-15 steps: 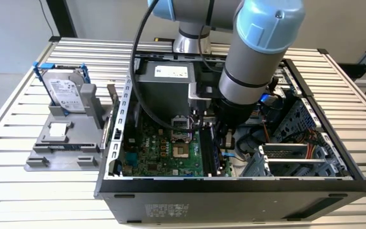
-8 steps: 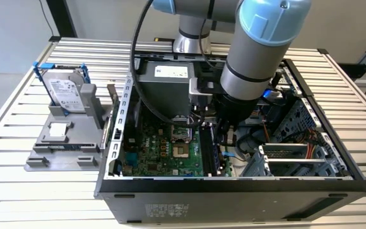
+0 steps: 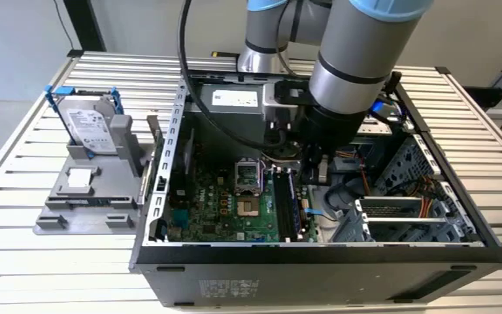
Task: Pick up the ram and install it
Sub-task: 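Press down the ram until it locks into place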
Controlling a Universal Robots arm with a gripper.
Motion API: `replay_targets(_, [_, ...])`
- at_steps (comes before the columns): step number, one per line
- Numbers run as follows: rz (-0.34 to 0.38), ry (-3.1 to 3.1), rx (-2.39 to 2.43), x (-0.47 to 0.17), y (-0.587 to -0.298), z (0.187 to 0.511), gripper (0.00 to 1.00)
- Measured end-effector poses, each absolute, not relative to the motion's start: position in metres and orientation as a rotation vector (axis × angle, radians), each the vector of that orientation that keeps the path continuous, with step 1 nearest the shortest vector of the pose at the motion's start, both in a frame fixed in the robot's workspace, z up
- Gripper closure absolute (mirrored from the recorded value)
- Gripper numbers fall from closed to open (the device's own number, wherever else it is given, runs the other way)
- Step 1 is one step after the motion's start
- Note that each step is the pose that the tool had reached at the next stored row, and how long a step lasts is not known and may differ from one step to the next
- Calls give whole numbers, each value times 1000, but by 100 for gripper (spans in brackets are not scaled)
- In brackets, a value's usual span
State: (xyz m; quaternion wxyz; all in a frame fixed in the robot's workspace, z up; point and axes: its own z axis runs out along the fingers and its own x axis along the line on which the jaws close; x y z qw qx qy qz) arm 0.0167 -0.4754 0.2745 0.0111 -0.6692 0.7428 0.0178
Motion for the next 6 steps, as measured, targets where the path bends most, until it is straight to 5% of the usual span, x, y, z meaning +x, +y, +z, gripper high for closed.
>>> replay_targets(6, [56, 2317, -2087, 17, -475, 281, 100])
